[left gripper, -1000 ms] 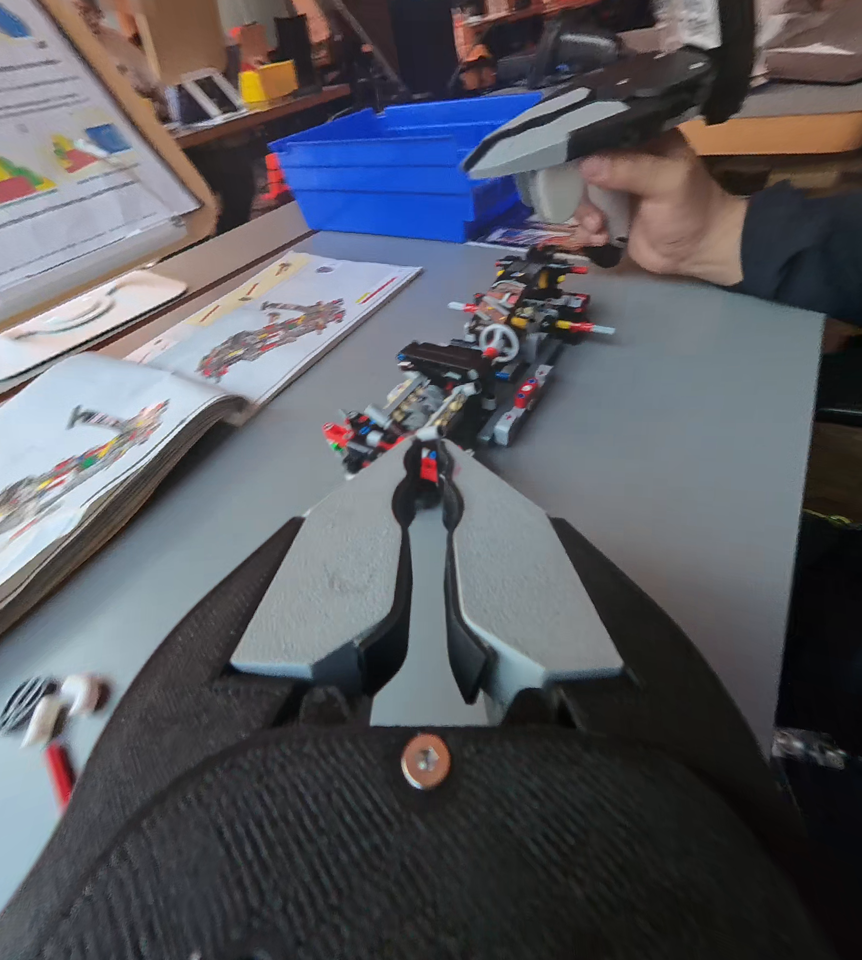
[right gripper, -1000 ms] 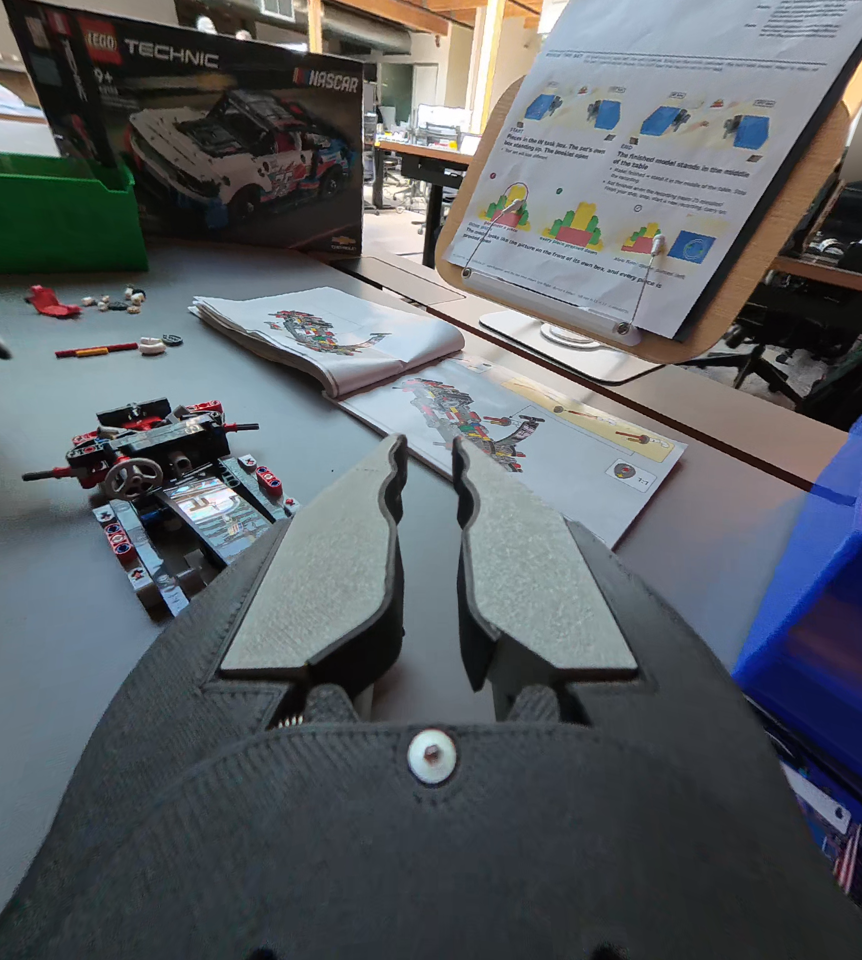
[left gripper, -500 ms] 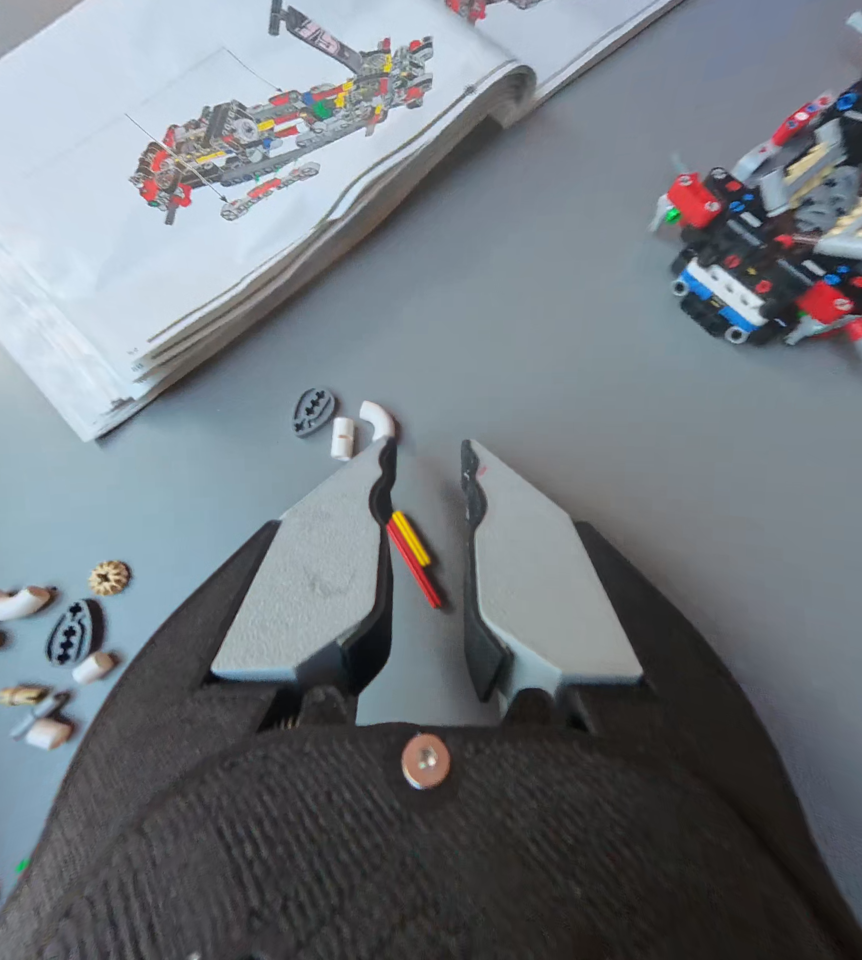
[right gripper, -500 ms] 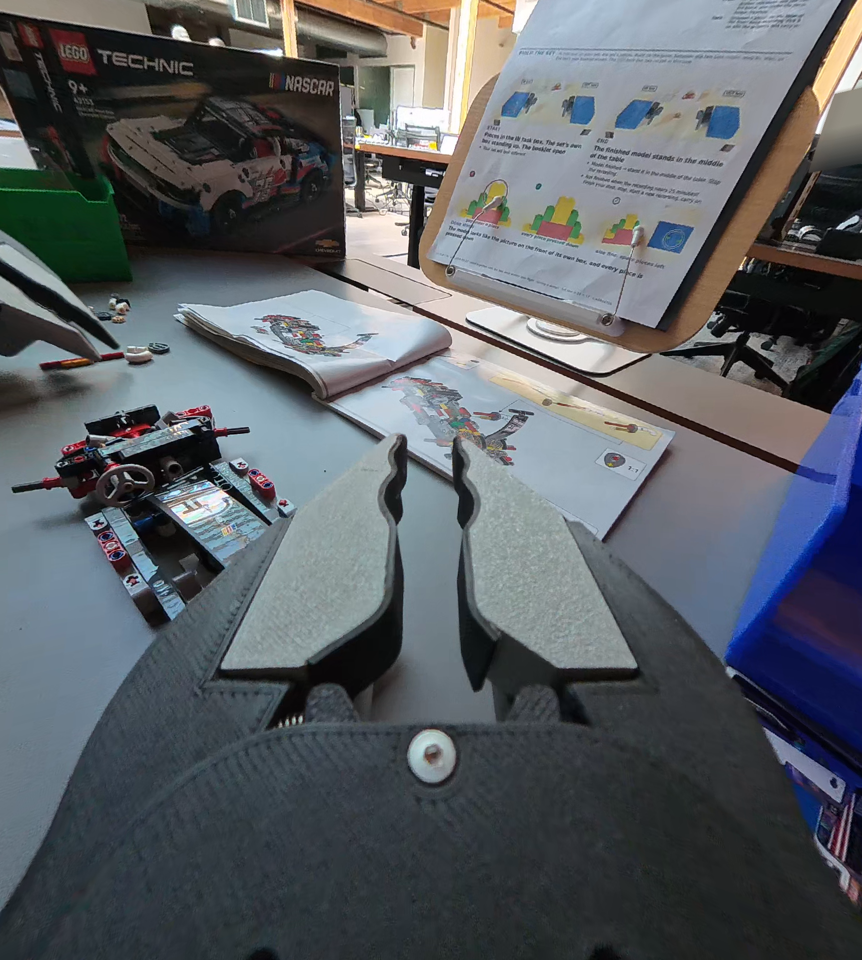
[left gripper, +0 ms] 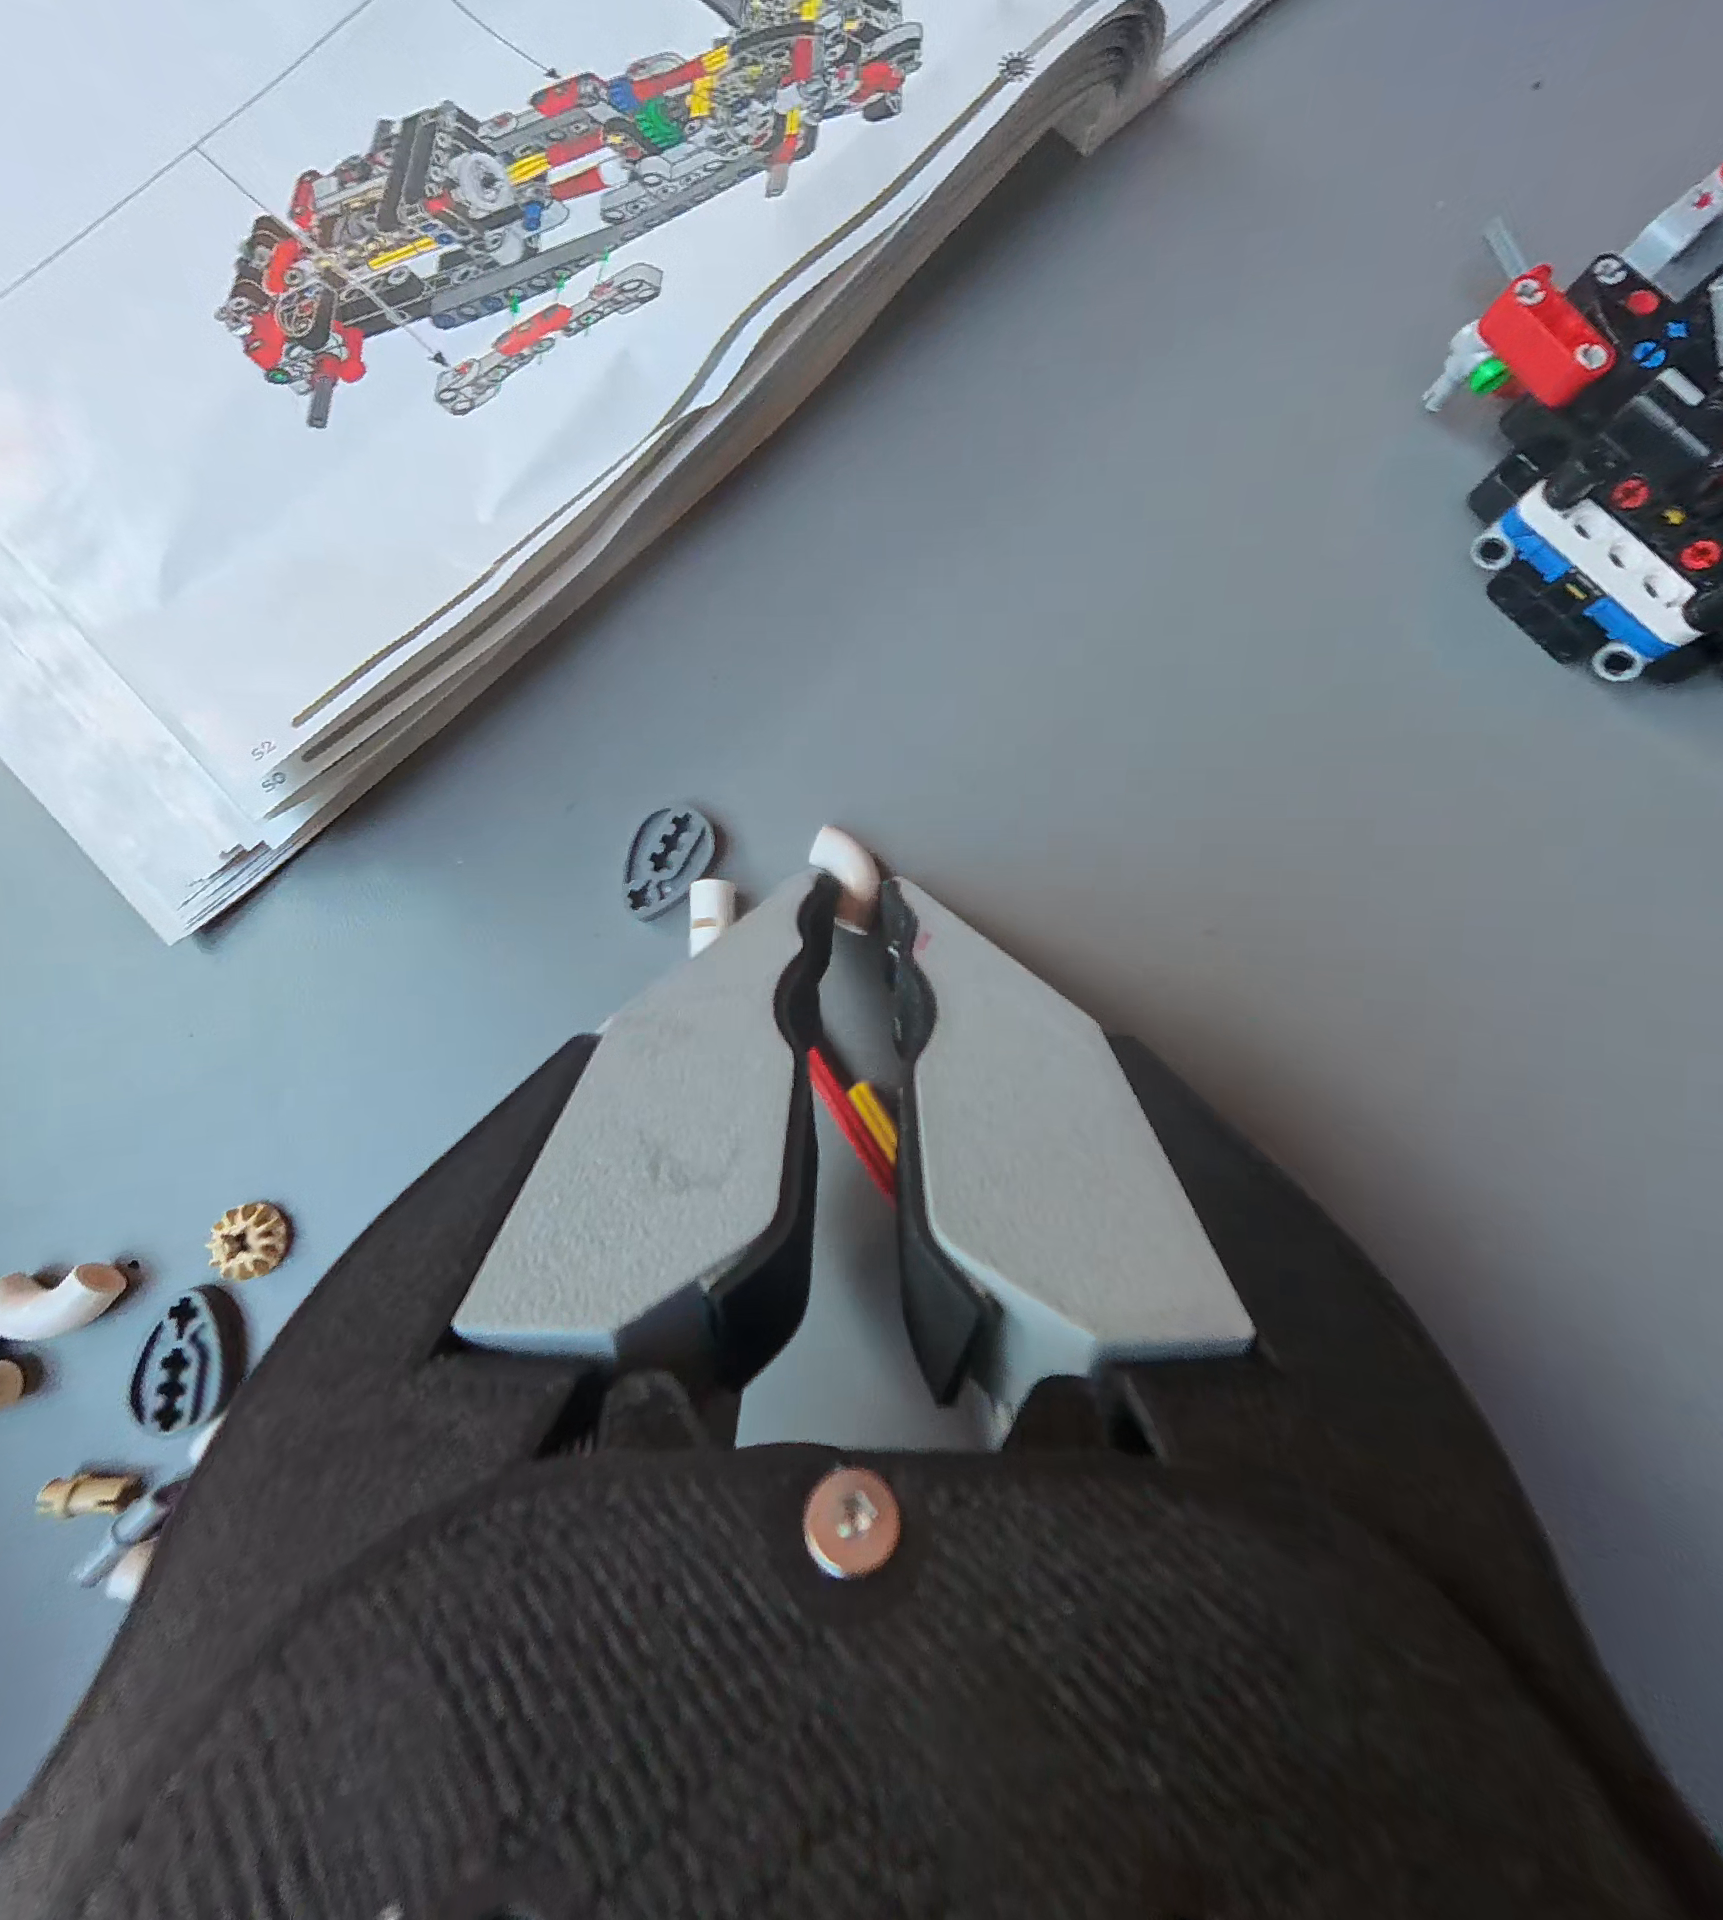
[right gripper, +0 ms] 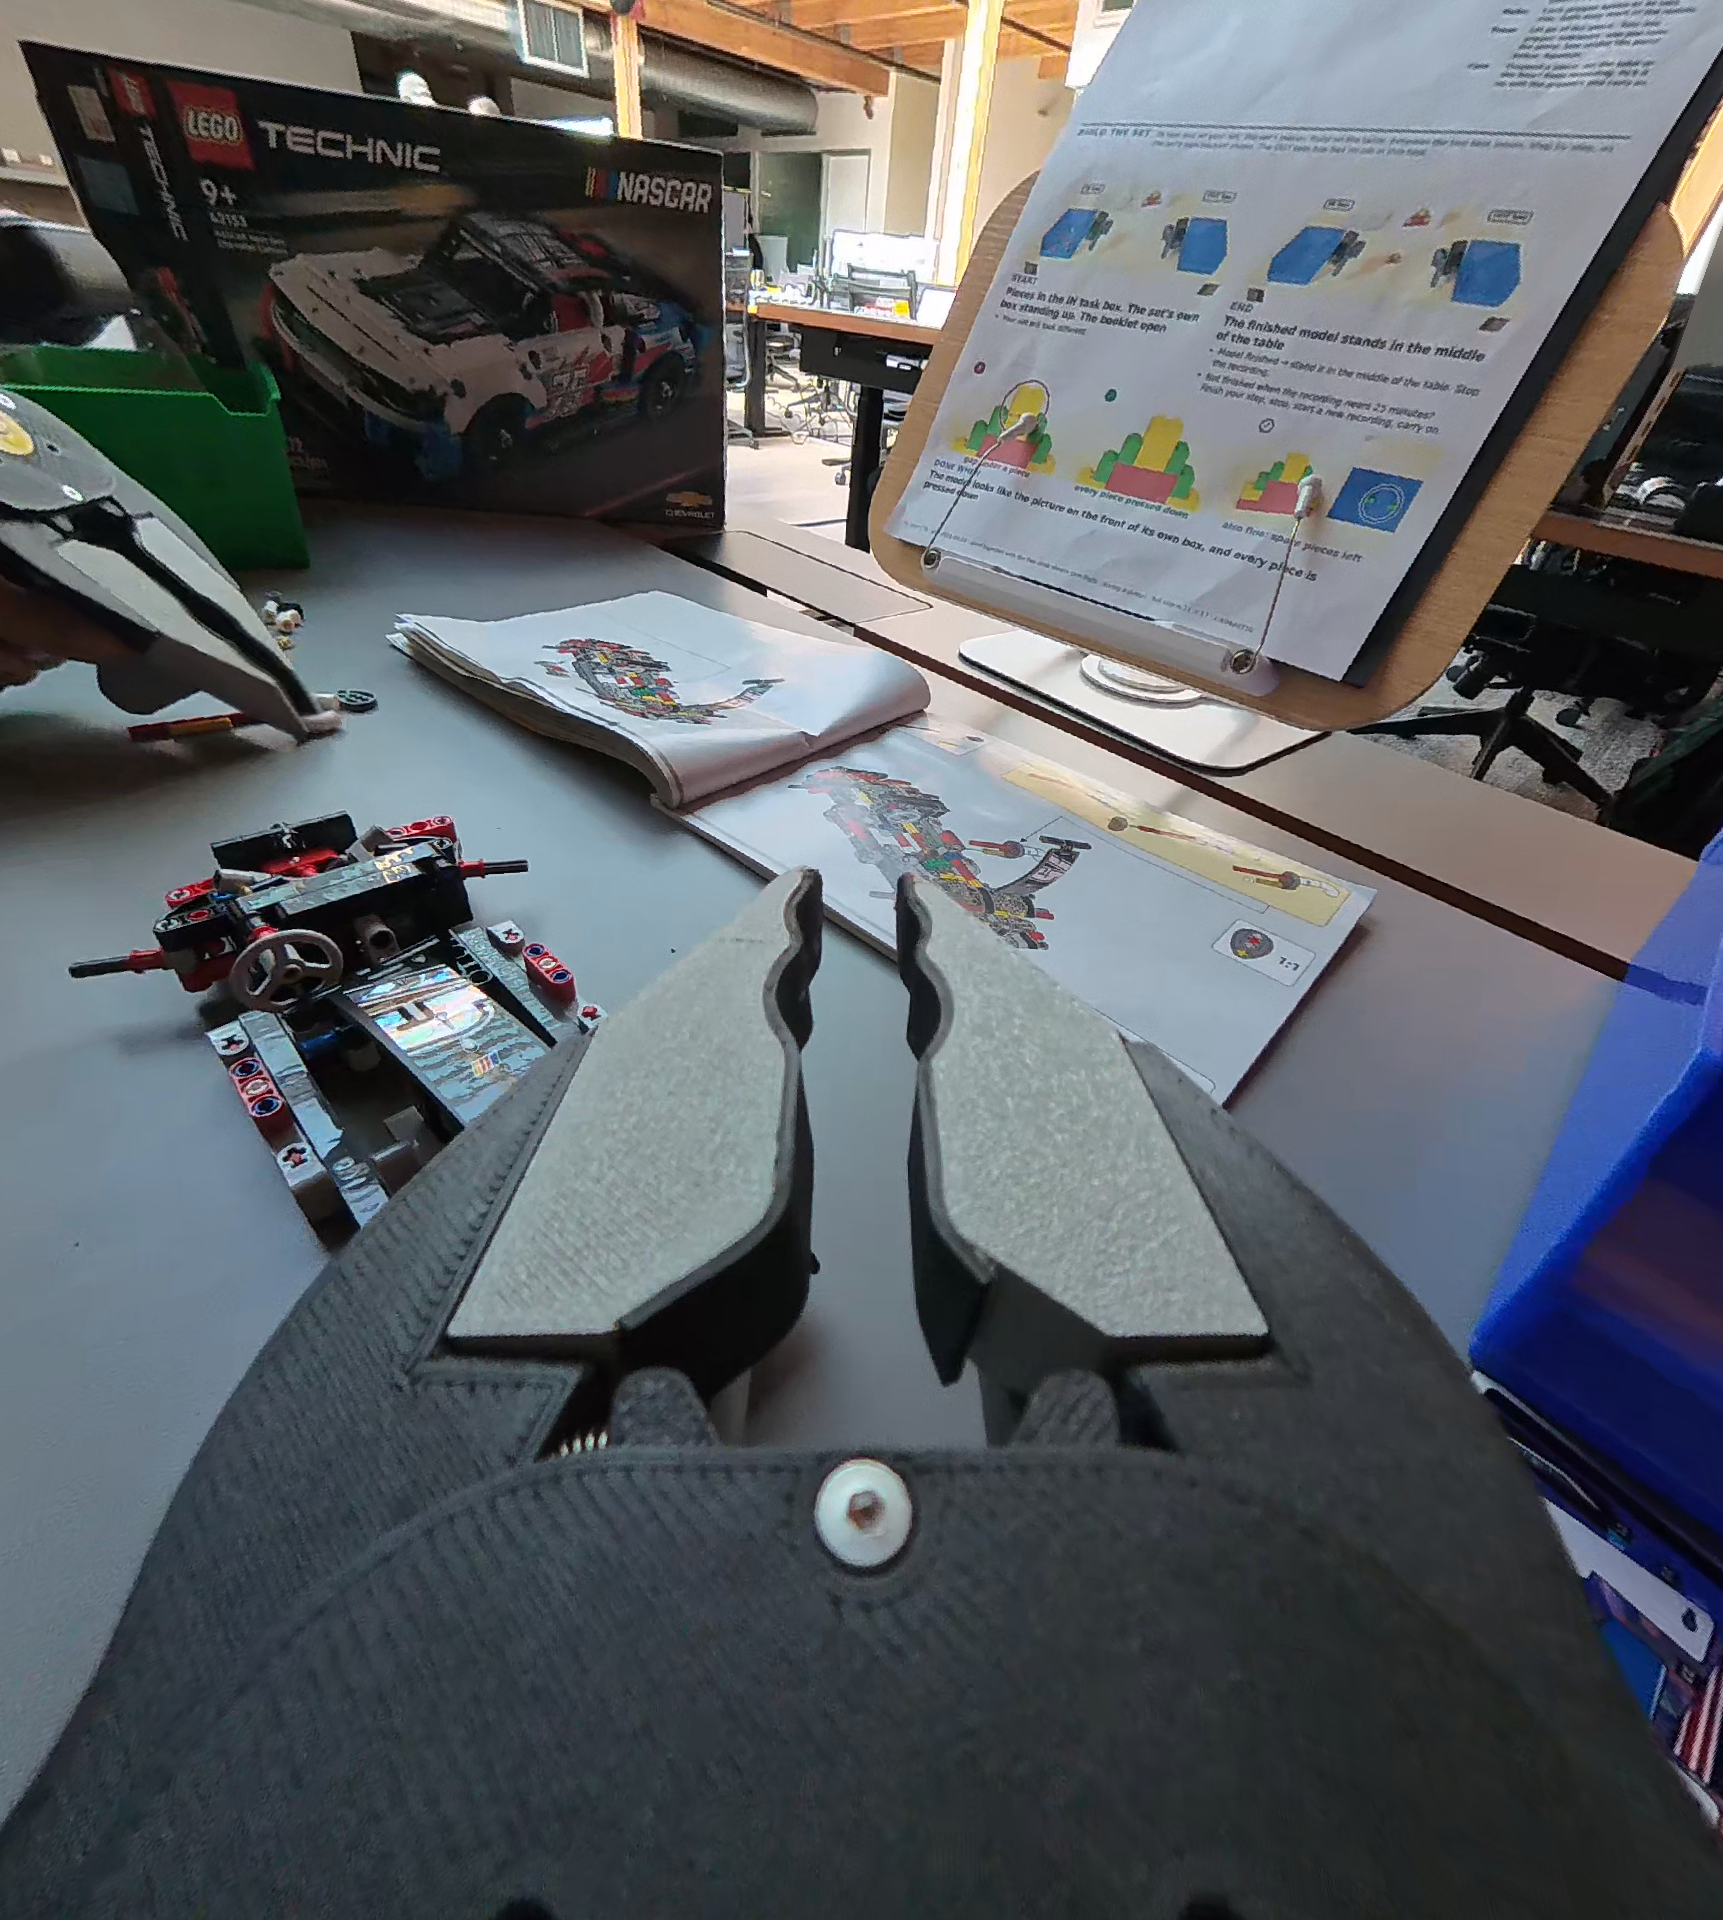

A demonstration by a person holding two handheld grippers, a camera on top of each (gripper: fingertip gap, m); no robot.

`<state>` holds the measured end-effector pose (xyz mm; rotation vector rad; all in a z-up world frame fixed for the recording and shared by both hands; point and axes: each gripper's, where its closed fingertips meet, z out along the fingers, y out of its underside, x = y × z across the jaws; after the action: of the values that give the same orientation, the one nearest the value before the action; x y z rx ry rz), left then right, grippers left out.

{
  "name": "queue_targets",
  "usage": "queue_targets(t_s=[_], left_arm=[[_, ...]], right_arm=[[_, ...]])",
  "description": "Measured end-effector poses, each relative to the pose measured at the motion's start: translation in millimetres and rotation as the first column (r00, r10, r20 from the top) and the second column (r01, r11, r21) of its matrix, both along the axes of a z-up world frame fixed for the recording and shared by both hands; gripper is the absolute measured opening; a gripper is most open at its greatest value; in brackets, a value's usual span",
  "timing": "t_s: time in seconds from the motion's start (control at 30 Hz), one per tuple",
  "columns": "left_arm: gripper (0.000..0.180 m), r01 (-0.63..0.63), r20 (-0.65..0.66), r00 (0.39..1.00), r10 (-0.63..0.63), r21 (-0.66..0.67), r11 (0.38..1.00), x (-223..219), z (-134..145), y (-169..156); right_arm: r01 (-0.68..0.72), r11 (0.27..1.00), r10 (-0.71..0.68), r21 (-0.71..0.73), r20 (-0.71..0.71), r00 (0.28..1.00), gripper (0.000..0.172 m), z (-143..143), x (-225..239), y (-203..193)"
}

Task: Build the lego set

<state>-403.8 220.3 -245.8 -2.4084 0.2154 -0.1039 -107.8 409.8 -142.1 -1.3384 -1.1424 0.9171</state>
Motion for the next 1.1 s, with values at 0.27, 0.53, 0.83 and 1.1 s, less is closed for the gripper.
queue_targets(t_s=[0.27, 0.53, 0.83, 1.1], left_arm=[[0.006, 0.224, 0.205, 0.949, -0.239, 0.095, 0.97, 84, 34, -12], [0.006, 0.474, 0.591, 0.624, -0.51, 0.233, 0.849, 163, 92, -58], [0.006, 0.521, 0.805, 0.356, -0.474, 0.25, 0.816, 184, 97, -84], [0.006, 0.525, 0.853, 0.254, -0.456, 0.274, 0.806, 189, 99, -86]], right_arm=[[-0.099, 0.988, 0.097, 0.122, 0.029, 0.995, 0.003, 12, -11, -38], [-0.583, 0.778, 0.494, 0.235, 0.345, 0.798, 0.017, -2, -83, -215], [-0.658, 0.593, 0.465, 0.464, 0.47, 0.75, 0.025, -12, -121, -264], [-0.663, 0.538, 0.466, 0.521, 0.471, 0.749, 0.012, -11, -121, -276]])
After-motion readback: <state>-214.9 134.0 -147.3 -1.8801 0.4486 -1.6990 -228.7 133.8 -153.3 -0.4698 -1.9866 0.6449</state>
